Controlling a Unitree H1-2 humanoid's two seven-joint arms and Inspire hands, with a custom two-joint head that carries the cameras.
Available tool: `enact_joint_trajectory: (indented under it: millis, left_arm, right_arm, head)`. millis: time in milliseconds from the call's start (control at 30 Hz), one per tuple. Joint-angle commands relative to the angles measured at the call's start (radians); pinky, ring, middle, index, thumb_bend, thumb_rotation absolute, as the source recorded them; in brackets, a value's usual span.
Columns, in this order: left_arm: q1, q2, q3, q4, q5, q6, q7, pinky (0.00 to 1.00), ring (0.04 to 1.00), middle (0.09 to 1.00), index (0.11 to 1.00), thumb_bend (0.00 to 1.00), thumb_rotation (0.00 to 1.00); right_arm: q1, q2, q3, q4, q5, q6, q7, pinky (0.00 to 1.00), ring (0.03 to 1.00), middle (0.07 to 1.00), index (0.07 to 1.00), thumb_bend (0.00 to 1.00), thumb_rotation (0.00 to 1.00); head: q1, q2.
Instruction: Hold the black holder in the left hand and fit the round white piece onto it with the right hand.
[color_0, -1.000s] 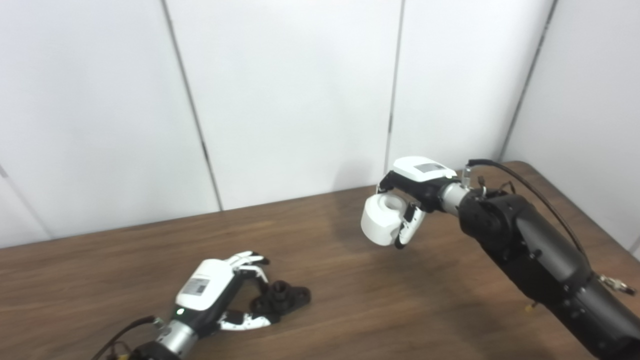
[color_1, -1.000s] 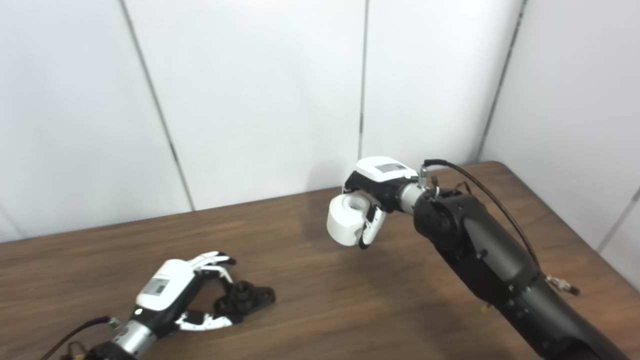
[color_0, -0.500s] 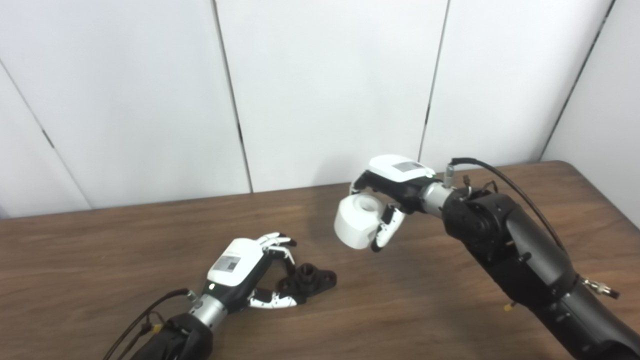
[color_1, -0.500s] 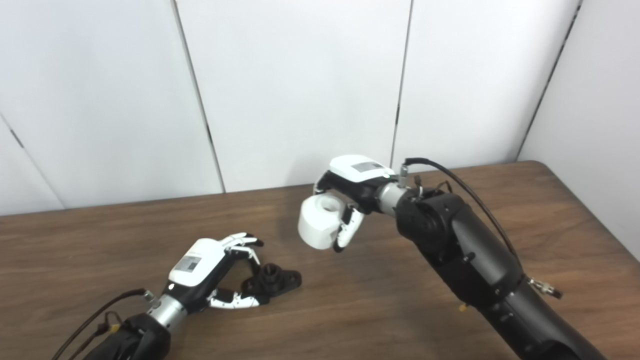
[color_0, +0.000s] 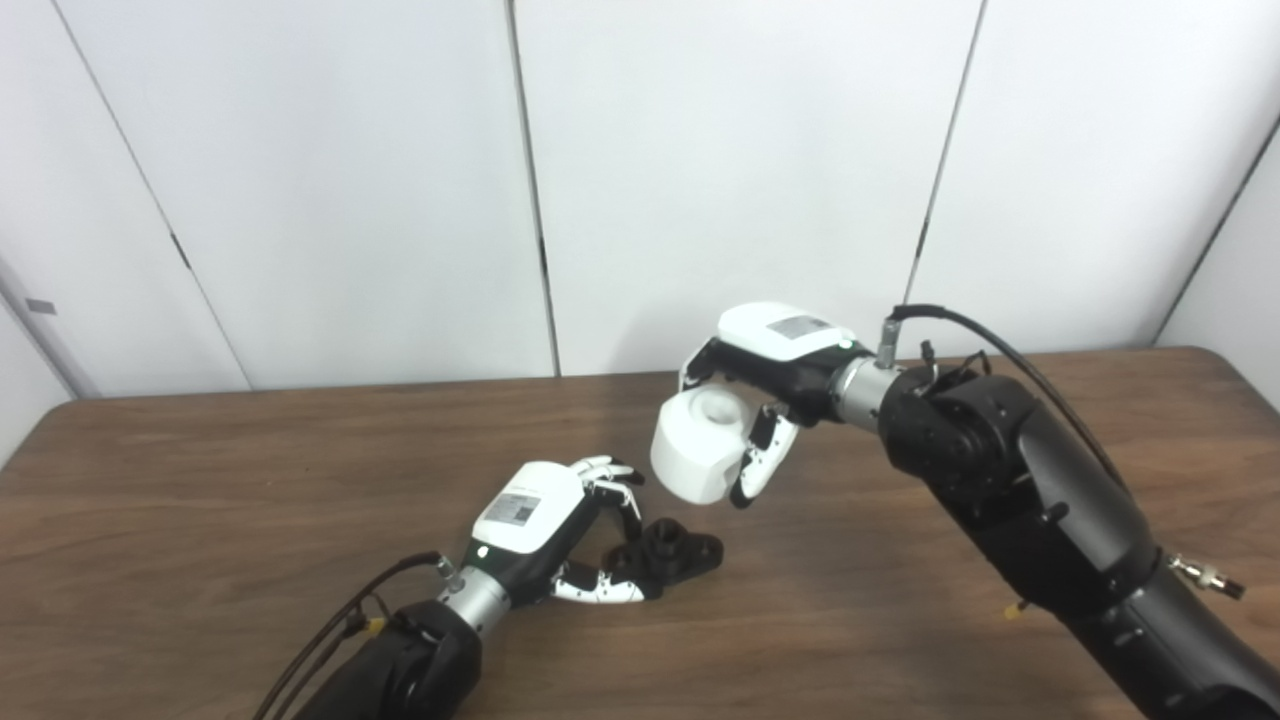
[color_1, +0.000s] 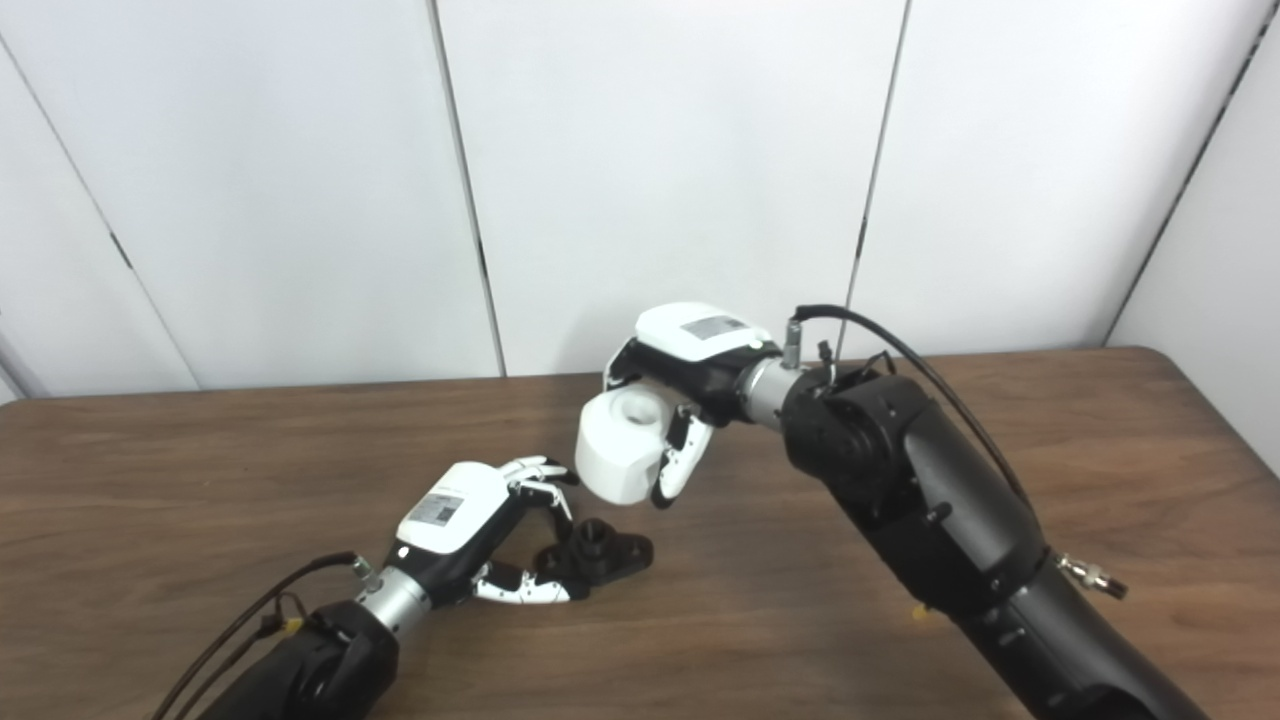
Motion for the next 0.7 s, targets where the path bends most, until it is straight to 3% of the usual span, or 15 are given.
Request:
enact_joint_trajectory:
  millis: [0, 167, 667]
  left_arm:
    - [0.048, -0.013, -0.062, 0.057, 0.052, 0.054, -0.138, 0.7, 0.869, 0.82, 0.48, 0.52, 0.07]
    - [0.047, -0.016, -0.061, 0.053, 0.05, 0.059, -0.145, 0.7, 0.873, 0.821, 0.48, 0.52, 0.07]
    - [0.044, -0.016, -0.064, 0.037, 0.047, 0.078, -0.165, 0.71, 0.878, 0.822, 0.481, 0.52, 0.08]
  right_arm:
    - [-0.081, 0.004, -0.009, -0.022, 0.002, -0.044, -0.016, 0.72, 0.789, 0.721, 0.48, 0.52, 0.14]
    - [-0.084, 0.019, 0.006, 0.0, -0.004, -0.082, -0.022, 0.69, 0.774, 0.713, 0.48, 0.52, 0.14]
    - [-0.074, 0.036, 0.034, 0.028, -0.021, -0.1, -0.009, 0.7, 0.782, 0.715, 0.479, 0.53, 0.14]
  head:
    - [0.004, 0.003]
    - [0.013, 0.007]
    - [0.018, 0.017]
